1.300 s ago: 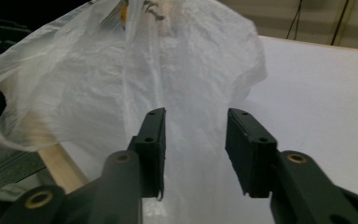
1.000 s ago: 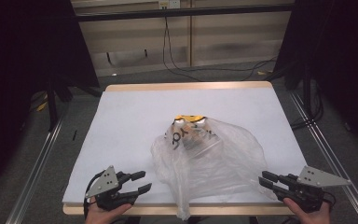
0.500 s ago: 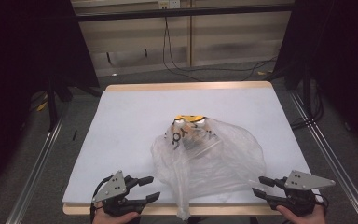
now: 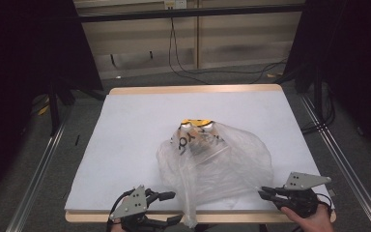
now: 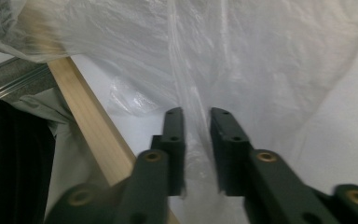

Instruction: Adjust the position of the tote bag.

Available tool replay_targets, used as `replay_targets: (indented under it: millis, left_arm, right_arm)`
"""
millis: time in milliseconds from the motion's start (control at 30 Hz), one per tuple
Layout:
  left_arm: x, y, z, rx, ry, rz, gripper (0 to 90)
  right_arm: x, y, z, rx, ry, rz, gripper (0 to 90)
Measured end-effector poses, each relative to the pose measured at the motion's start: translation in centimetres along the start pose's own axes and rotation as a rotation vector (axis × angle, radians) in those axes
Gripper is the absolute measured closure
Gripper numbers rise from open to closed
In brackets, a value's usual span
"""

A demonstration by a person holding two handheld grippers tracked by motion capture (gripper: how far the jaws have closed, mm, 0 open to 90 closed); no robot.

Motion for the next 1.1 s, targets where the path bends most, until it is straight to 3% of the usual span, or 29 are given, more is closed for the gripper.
replay_targets:
  millis: [33,200,233,633,767,833,867,933,967,1100]
  left_arm:
    - [0.0,0.3,0.2,-0.013,-0.014,0.014,35.2]
    - [-0.3,1.0,0.8,-0.03,-0.021,0.007,34.9]
    - [-0.3,1.1,1.0,-0.045,-0.039,0.025,35.5]
    - [-0.7,0.9,2.2,-0.014,-0.066,0.007,32.8]
    - [-1.0,0.5,2.8,-0.021,-0.099,0.022,42.7]
    - [-1.1,0.2,3.1,-0.024,-0.122,0.023,53.8]
    - [-1.2,0.0,3.2,-0.046,-0.13,0.02,67.5]
    - [-1.4,-0.2,3.4,-0.056,-0.157,0.021,69.5]
    - [-1.5,-0.2,3.5,-0.074,-0.16,0.019,81.1]
    - [-1.5,-0.3,3.6,-0.097,-0.176,0.005,89.9]
  right_arm:
    - [0.0,0.0,0.0,0.008,0.0,-0.003,89.4]
    - [0.0,0.0,-0.1,0.012,0.012,-0.002,90.0]
    - [0.1,-0.1,-0.2,0.013,0.022,-0.003,90.0]
    - [0.9,-1.0,-0.1,0.052,0.059,-0.023,90.0]
    - [1.3,-1.3,0.1,0.066,0.071,-0.032,90.0]
    - [1.3,-1.4,0.1,0.071,0.071,-0.031,90.0]
    - [1.3,-1.4,0.2,0.073,0.072,-0.032,90.0]
    - [1.3,-1.4,0.1,0.072,0.072,-0.032,90.0]
    - [1.3,-1.3,0.1,0.074,0.073,-0.03,90.0]
    - [1.3,-1.3,0.0,0.074,0.081,-0.031,90.0]
Point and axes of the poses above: each handheld gripper's, and its own axes: z roughly forward along the jaws, x roughly out of its top, y roughly to its right, the point moved 4 cm from there along z, roughly forward along the jaws, and after that the axes turned 7 degrees about -z, right-handed, at the moved point
